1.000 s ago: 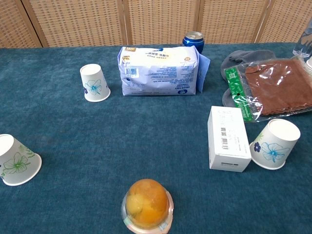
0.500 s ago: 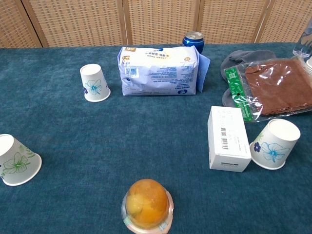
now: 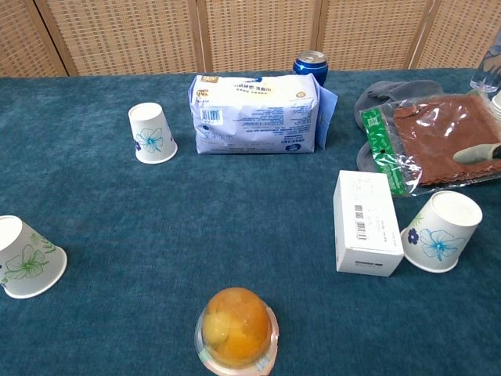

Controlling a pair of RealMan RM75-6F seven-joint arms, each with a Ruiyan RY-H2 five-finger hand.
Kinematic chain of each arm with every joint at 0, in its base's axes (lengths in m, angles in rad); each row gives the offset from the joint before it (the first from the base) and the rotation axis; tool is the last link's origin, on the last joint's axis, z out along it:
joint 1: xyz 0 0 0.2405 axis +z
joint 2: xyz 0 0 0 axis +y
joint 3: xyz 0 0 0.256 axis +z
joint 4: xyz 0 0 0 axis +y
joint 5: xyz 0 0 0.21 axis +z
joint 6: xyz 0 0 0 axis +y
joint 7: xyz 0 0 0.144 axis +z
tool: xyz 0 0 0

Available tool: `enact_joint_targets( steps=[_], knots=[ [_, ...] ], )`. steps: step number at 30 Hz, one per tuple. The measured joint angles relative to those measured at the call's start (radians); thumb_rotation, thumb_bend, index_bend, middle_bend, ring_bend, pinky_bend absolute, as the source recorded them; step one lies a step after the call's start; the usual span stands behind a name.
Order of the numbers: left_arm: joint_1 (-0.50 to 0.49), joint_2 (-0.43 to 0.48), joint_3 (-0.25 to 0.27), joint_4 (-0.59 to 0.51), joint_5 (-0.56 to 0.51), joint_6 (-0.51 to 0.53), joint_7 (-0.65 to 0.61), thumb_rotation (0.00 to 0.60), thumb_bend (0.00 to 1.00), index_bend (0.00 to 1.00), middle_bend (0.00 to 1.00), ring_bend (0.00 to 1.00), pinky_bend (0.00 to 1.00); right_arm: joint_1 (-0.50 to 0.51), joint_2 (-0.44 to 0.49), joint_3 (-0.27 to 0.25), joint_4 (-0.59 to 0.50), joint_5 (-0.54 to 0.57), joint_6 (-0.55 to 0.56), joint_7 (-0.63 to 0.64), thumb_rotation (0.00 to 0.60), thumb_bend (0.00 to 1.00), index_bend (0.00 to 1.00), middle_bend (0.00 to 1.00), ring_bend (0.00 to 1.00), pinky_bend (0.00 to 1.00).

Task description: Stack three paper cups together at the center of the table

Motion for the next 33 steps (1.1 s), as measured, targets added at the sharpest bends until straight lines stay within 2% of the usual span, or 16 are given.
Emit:
enact_joint_targets(
  steps=[8, 23, 28, 33],
  knots=[
    [0.008, -0.002, 0.003, 0.016, 0.002, 0.009, -0.02, 0.6, 0.28, 0.0, 0.0, 0.0, 0.02, 0.027, -0.02, -0.001, -0.005, 0.022, -0.046, -0.041, 0.6, 0.39, 0.01, 0.1, 0.01, 0.39],
    [0.024, -0.009, 0.009, 0.054, 0.006, 0.023, -0.068, 0.6, 0.28, 0.0, 0.0, 0.0, 0.02, 0.072, -0.033, -0.005, -0.045, 0.077, -0.109, -0.131, 0.6, 0.4, 0.08, 0.12, 0.03, 0.42],
    [0.028, -0.011, 0.011, 0.063, 0.007, 0.026, -0.077, 0.6, 0.28, 0.0, 0.0, 0.0, 0.02, 0.084, -0.035, -0.001, -0.056, 0.097, -0.119, -0.147, 0.6, 0.4, 0.16, 0.14, 0.08, 0.46],
    [0.03, -0.013, 0.011, 0.069, 0.005, 0.027, -0.083, 0.6, 0.28, 0.0, 0.0, 0.0, 0.02, 0.089, -0.039, 0.004, -0.052, 0.105, -0.113, -0.145, 0.6, 0.4, 0.32, 0.26, 0.19, 0.52]
  ],
)
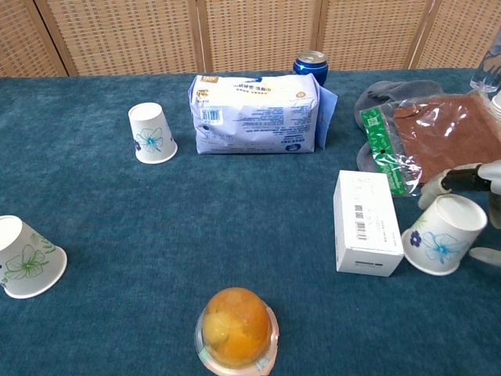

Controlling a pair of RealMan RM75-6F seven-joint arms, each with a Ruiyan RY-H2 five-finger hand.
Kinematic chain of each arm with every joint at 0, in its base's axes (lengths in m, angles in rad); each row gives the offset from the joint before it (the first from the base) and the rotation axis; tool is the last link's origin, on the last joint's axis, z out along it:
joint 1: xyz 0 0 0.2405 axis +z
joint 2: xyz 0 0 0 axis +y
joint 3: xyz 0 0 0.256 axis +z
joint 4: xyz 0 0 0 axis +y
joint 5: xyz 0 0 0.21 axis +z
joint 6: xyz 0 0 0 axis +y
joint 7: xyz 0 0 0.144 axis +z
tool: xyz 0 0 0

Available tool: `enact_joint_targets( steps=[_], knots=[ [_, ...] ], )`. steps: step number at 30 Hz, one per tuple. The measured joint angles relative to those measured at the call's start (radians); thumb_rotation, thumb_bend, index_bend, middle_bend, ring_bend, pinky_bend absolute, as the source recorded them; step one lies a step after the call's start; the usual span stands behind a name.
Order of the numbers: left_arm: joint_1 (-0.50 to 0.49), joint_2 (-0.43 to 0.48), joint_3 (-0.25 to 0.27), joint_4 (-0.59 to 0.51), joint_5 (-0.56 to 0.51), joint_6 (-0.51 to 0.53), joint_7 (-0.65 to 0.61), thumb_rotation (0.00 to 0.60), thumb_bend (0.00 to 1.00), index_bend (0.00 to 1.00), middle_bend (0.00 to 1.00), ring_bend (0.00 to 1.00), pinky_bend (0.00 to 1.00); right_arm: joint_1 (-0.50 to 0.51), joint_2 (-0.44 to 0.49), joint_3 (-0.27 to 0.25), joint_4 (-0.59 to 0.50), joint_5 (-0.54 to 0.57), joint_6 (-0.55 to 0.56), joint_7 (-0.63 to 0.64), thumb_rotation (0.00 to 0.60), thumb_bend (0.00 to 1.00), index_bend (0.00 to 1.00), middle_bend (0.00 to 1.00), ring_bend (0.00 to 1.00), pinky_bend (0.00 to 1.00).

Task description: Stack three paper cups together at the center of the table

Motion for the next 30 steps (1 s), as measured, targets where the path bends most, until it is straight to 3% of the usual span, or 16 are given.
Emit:
enact_joint_targets(
  steps=[5, 30],
  knots=[
    [0.001, -0.001, -0.001, 0.0, 0.0, 0.002, 0.0, 0.6, 0.28, 0.0, 0.0, 0.0, 0.02, 0.004, -0.001, 0.002, 0.007, 0.004, 0.003, 0.007, 0.6, 0.41, 0.38, 0.3, 0.23, 0.54],
    [-0.015, -0.005, -0.008, -0.021, -0.008, -0.019, 0.033, 0.6, 0.28, 0.0, 0.0, 0.0, 0.02, 0.035, 0.145, 0.055, -0.135, -0.008, 0.036, 0.108, 0.6, 0.41, 0.37, 0.3, 0.23, 0.54]
  ],
)
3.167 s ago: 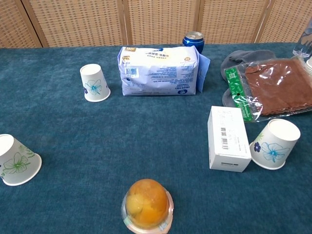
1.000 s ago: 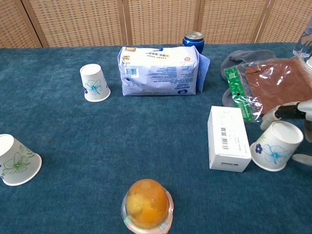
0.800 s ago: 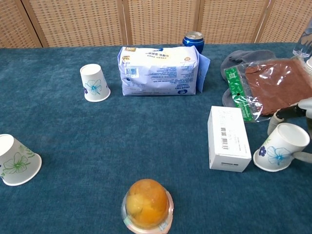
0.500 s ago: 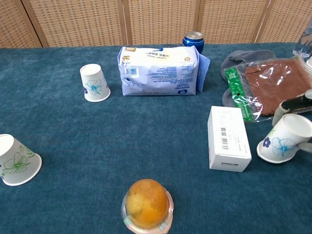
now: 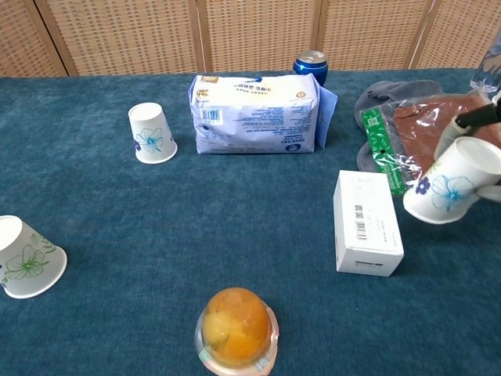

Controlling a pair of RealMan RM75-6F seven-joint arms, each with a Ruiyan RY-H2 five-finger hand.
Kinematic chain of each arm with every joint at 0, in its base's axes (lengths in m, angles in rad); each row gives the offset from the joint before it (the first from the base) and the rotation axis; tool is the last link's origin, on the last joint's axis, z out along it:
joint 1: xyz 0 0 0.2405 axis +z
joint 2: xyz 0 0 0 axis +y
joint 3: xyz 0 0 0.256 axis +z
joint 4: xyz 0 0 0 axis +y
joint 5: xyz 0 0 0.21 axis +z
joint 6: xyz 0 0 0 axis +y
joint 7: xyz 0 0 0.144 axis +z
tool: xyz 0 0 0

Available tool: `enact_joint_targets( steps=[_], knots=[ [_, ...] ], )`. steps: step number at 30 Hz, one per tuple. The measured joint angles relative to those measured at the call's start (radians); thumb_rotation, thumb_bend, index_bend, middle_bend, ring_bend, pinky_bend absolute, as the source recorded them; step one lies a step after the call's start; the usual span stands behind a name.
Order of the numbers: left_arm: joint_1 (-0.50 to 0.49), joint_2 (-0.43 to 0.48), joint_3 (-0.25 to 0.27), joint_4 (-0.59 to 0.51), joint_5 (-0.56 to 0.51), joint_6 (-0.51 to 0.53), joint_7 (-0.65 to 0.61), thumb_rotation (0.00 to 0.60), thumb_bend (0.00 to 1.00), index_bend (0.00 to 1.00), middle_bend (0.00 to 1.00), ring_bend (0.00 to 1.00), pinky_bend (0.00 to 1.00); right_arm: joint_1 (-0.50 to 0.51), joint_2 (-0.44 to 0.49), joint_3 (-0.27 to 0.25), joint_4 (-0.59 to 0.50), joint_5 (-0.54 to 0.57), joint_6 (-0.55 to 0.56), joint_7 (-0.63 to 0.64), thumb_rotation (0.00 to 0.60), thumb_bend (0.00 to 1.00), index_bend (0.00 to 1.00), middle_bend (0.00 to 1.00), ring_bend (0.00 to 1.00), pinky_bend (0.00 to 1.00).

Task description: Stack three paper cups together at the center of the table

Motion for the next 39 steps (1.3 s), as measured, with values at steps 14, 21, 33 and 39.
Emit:
enact_joint_targets(
  steps=[14, 21, 33, 39],
  knots=[
    [-0.011, -0.003, -0.003, -0.004, -0.005, -0.014, 0.01, 0.6, 0.28, 0.0, 0.0, 0.0, 0.02, 0.085, -0.015, 0.05, -0.065, 0.019, -0.059, -0.015, 0.6, 0.41, 0.37, 0.3, 0.23, 0.54],
    [-0.015, -0.005, -0.003, 0.002, -0.003, -0.019, 0.002, 0.6, 0.28, 0.0, 0.0, 0.0, 0.02, 0.139, -0.063, 0.077, -0.079, 0.081, -0.088, -0.077, 0.6, 0.41, 0.37, 0.3, 0.23, 0.54],
    [-0.011, -0.004, -0.002, 0.016, -0.002, -0.013, -0.019, 0.6, 0.28, 0.0, 0.0, 0.0, 0.02, 0.229, -0.164, 0.087, -0.05, 0.209, -0.134, -0.192, 0.6, 0.41, 0.37, 0.3, 0.23, 0.54],
    [-0.011, -0.005, -0.002, 0.02, 0.0, -0.012, -0.024, 0.6, 0.28, 0.0, 0.0, 0.0, 0.02, 0.266, -0.206, 0.084, -0.028, 0.262, -0.143, -0.235, 0.6, 0.41, 0.36, 0.3, 0.23, 0.54]
  ],
)
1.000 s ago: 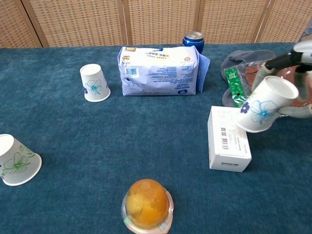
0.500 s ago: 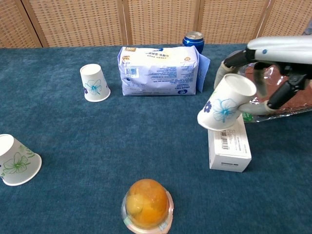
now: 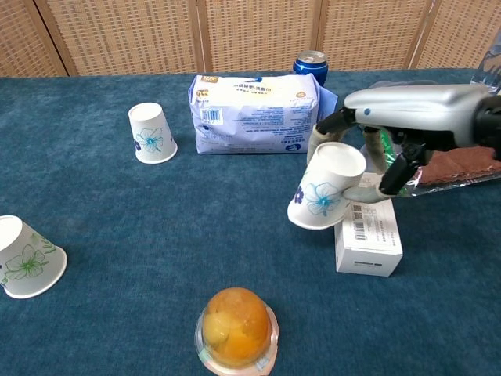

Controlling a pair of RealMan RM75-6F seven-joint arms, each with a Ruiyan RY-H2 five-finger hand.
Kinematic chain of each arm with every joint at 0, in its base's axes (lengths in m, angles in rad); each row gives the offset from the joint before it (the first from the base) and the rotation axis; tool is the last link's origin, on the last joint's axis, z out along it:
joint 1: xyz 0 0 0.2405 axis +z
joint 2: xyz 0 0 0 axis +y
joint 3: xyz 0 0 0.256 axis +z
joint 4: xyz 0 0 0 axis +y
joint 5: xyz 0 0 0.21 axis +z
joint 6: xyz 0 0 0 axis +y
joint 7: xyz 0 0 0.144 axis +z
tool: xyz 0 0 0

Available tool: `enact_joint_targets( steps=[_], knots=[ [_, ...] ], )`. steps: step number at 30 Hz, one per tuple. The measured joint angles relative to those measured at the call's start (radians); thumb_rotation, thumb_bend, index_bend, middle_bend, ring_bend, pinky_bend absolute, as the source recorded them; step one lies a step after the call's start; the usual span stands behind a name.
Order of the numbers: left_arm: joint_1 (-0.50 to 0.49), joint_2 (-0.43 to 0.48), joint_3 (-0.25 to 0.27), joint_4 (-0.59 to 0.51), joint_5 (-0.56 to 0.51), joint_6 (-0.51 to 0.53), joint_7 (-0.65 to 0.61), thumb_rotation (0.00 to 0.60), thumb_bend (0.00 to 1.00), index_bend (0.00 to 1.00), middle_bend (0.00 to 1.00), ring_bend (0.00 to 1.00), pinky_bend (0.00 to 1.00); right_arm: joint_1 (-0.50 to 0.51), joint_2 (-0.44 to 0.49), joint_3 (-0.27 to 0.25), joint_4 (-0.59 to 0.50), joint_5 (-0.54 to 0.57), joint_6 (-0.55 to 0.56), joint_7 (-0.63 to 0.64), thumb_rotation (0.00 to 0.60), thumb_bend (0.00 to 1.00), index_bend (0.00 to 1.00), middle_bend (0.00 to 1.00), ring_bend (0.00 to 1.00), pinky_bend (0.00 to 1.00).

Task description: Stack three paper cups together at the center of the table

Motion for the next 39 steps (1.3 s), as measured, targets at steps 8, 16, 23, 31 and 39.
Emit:
enact_joint_targets(
  steps=[8, 16, 23, 31, 39],
  knots=[
    [-0.002, -0.003, -0.001, 0.002, 0.0, -0.002, -0.002, 0.6, 0.28, 0.0, 0.0, 0.0, 0.02, 0.051, -0.057, -0.003, 0.042, 0.065, -0.01, -0.049, 0.6, 0.41, 0.36, 0.29, 0.22, 0.54],
    [-0.001, -0.001, -0.002, 0.006, -0.005, 0.001, -0.008, 0.6, 0.28, 0.0, 0.0, 0.0, 0.02, 0.086, -0.08, 0.007, 0.035, 0.103, -0.003, -0.054, 0.6, 0.41, 0.35, 0.29, 0.22, 0.54],
    [-0.005, -0.01, -0.001, 0.012, -0.001, -0.006, -0.01, 0.6, 0.28, 0.0, 0.0, 0.0, 0.02, 0.106, -0.088, -0.012, 0.031, 0.119, -0.006, -0.061, 0.6, 0.41, 0.35, 0.29, 0.22, 0.54],
    [0.001, -0.006, 0.001, 0.015, -0.001, 0.002, -0.015, 0.6, 0.28, 0.0, 0.0, 0.0, 0.02, 0.134, -0.13, -0.022, 0.079, 0.149, -0.017, -0.064, 0.6, 0.41, 0.33, 0.28, 0.2, 0.54],
    [0.006, -0.003, 0.004, 0.018, 0.005, 0.008, -0.025, 0.6, 0.28, 0.0, 0.0, 0.0, 0.02, 0.161, -0.171, -0.031, 0.12, 0.187, -0.049, -0.039, 0.6, 0.4, 0.27, 0.23, 0.14, 0.49]
  ],
)
